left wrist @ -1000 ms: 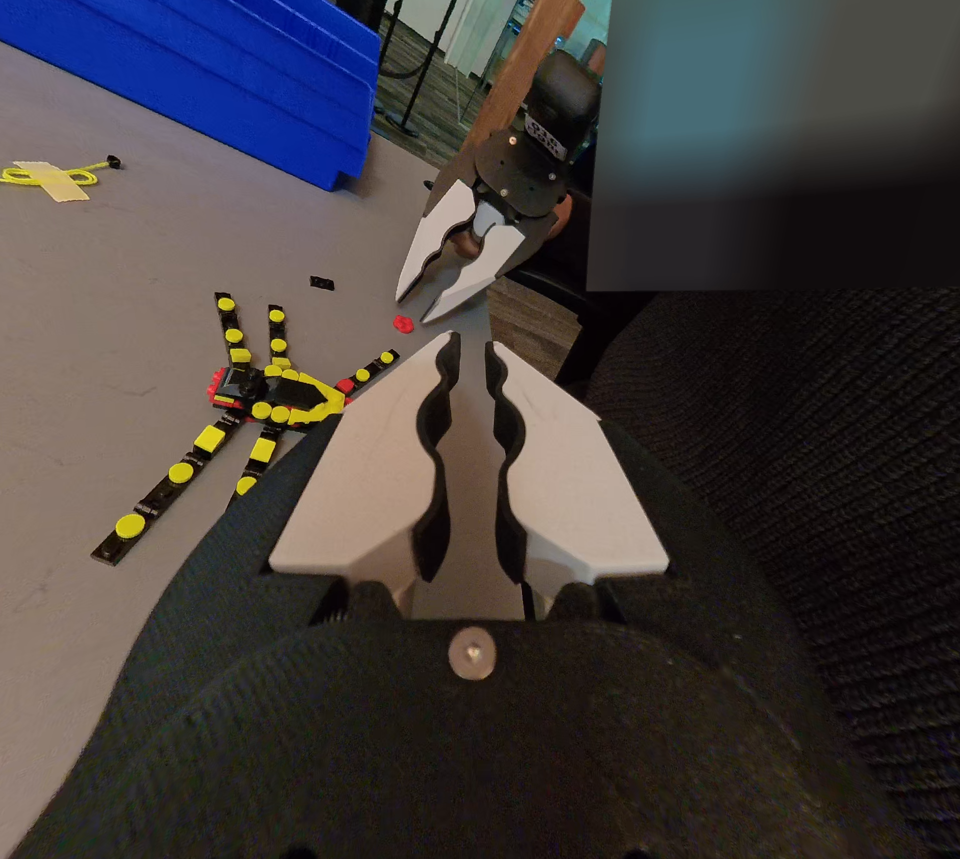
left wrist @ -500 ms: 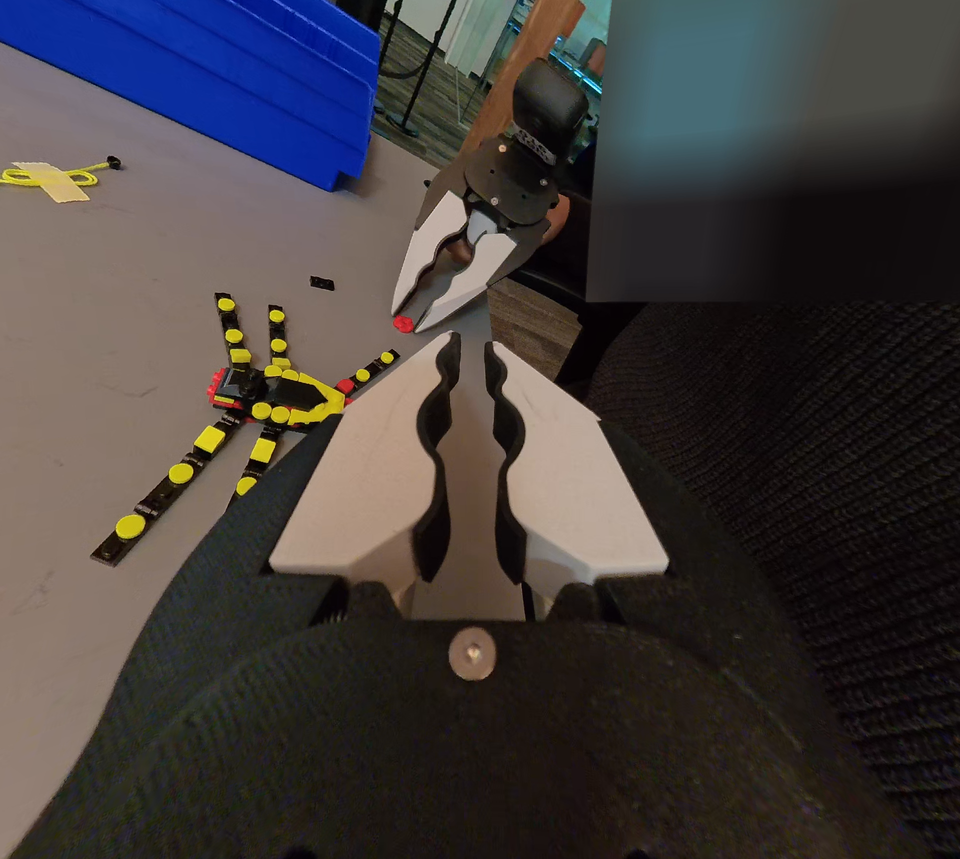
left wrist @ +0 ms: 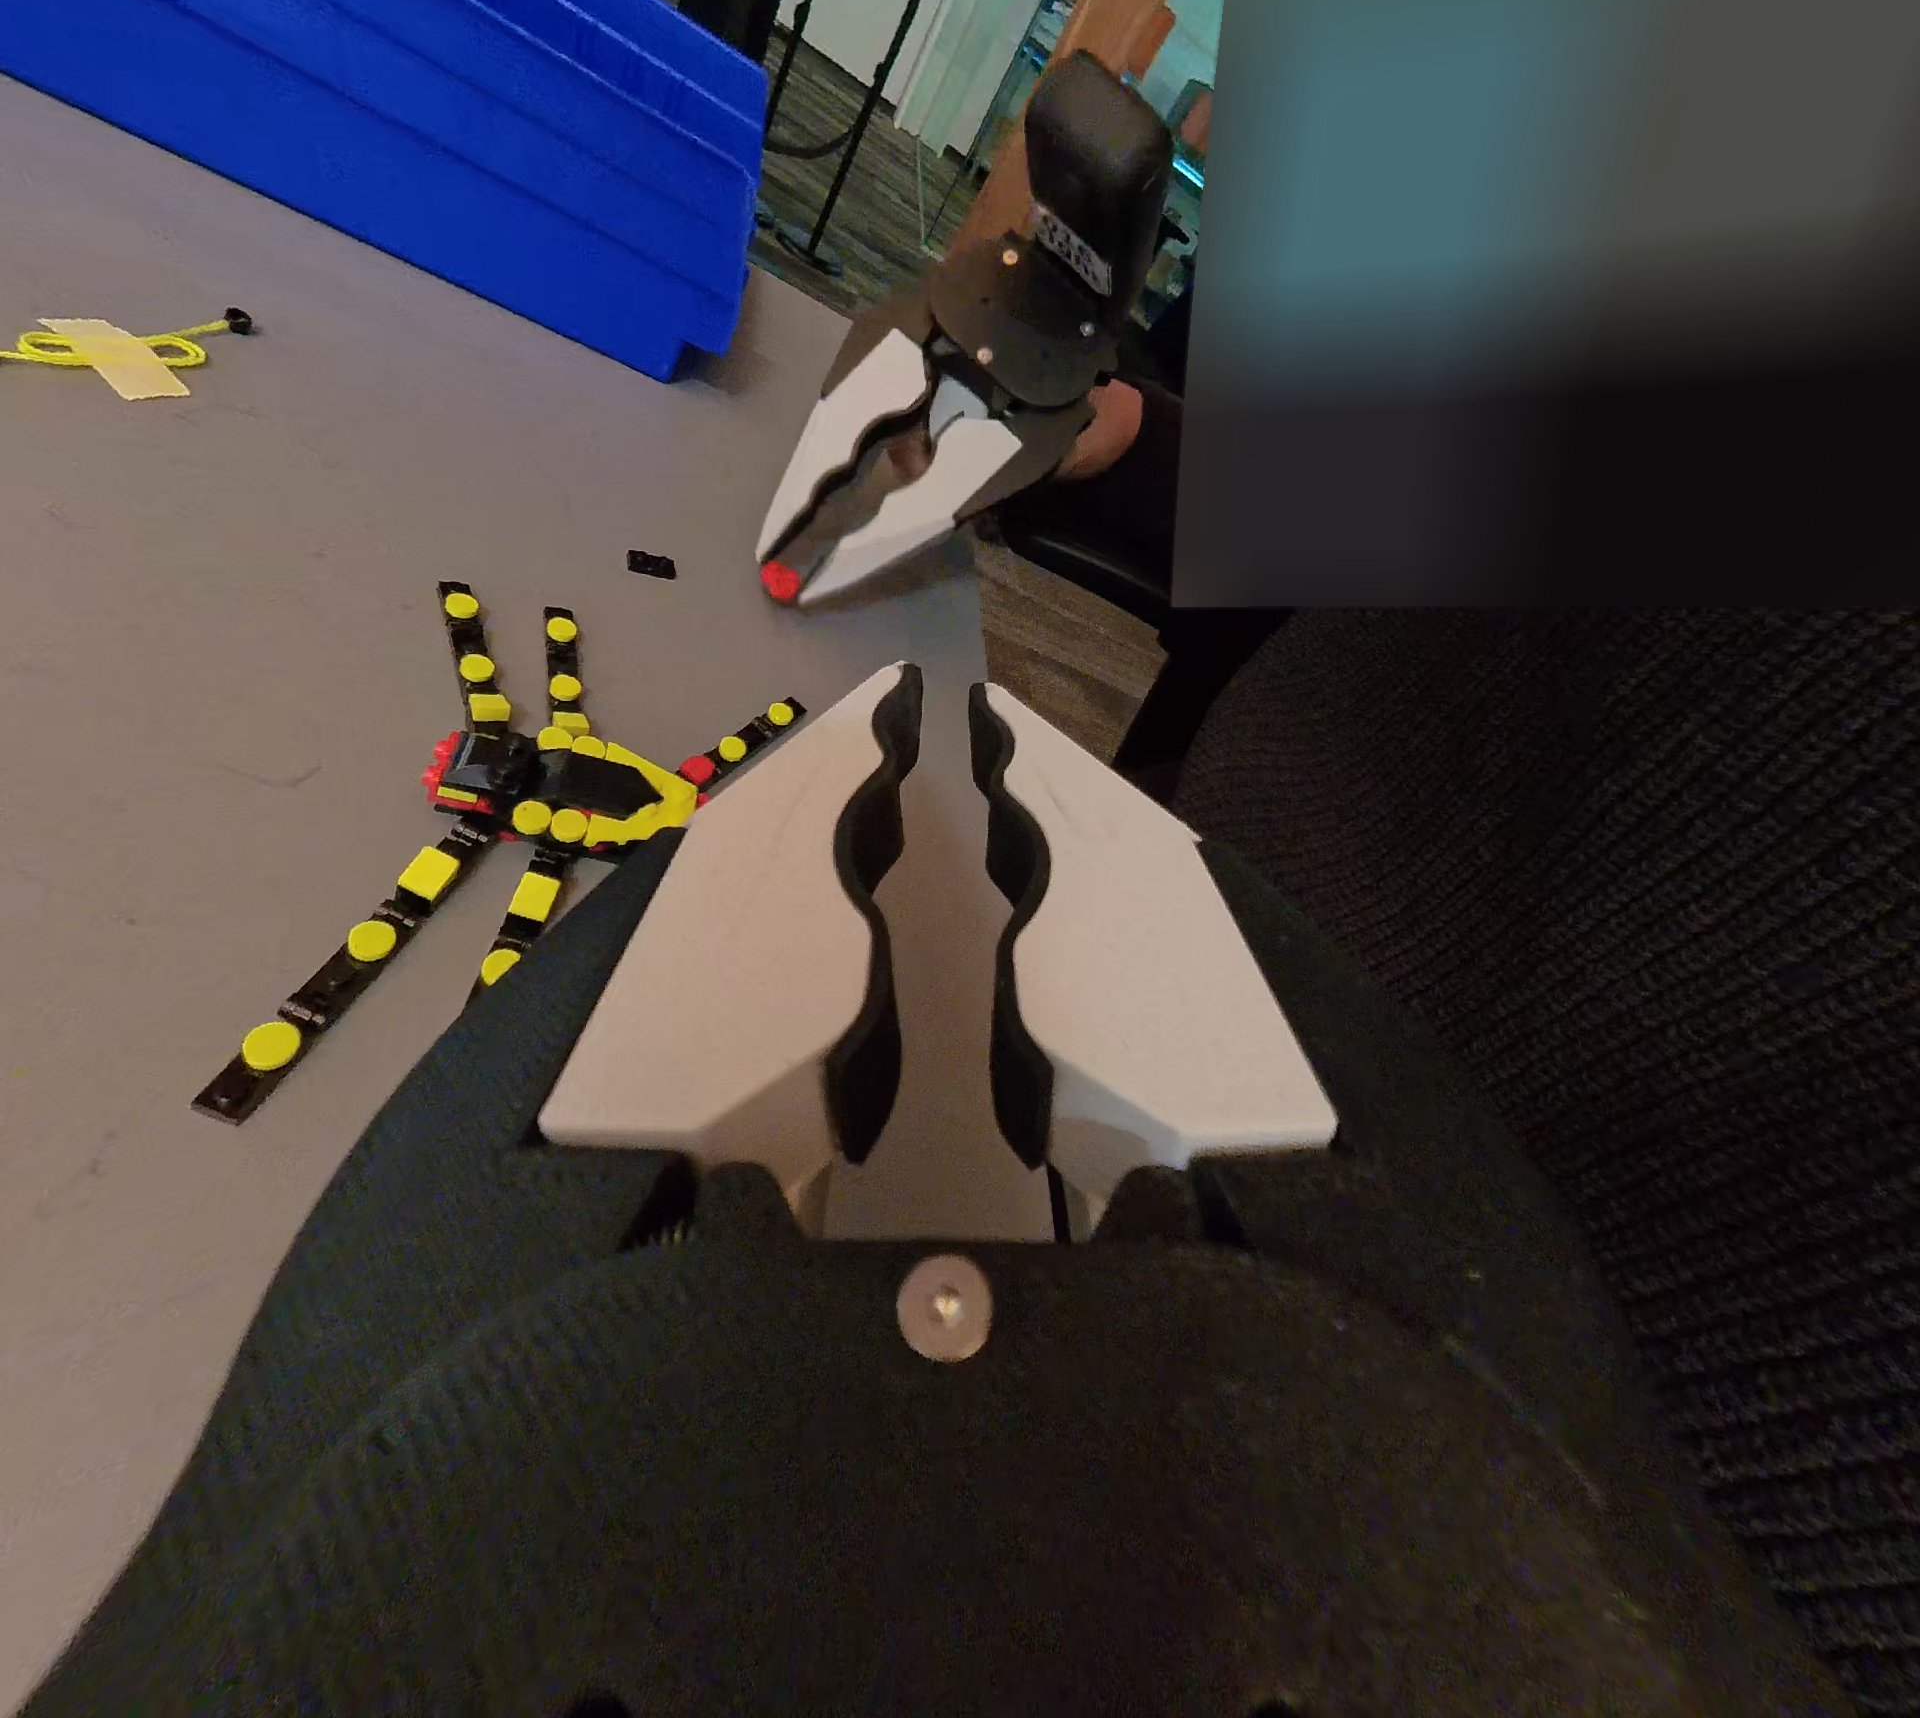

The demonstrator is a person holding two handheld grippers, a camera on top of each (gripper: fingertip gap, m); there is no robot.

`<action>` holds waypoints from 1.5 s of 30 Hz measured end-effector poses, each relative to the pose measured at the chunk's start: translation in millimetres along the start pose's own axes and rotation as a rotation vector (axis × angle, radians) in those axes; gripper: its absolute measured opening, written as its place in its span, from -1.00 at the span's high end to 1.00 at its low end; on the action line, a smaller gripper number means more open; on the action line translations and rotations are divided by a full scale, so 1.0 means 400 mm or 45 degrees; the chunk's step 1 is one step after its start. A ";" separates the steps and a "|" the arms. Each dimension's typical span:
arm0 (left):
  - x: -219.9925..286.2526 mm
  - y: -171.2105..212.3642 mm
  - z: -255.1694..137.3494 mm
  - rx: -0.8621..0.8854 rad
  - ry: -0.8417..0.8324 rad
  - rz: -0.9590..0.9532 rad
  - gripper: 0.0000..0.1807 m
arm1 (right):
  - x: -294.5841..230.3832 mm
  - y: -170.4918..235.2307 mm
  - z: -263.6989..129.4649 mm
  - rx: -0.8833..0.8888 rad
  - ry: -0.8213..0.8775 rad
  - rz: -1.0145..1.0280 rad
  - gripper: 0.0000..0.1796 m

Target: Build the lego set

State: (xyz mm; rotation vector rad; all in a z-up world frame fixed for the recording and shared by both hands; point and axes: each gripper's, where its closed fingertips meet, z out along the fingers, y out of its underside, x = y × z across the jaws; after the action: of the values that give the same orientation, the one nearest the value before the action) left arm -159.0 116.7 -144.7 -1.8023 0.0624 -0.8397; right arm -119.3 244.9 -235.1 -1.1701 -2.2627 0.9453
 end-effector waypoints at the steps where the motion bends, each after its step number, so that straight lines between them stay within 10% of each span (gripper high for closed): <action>1: -0.001 0.000 0.000 0.001 -0.001 -0.003 0.93 | 0.019 -0.005 -0.006 0.013 0.034 -0.004 0.84; 45: -0.041 -0.010 -0.025 0.035 -0.040 -0.054 0.93 | 0.090 -0.009 0.057 -0.262 -0.300 -0.276 0.85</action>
State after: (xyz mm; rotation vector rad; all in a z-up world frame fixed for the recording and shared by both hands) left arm -178.3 117.1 -148.1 -1.7955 -0.0076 -0.8382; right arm -155.7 264.7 -246.0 -0.9057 -2.6650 0.8169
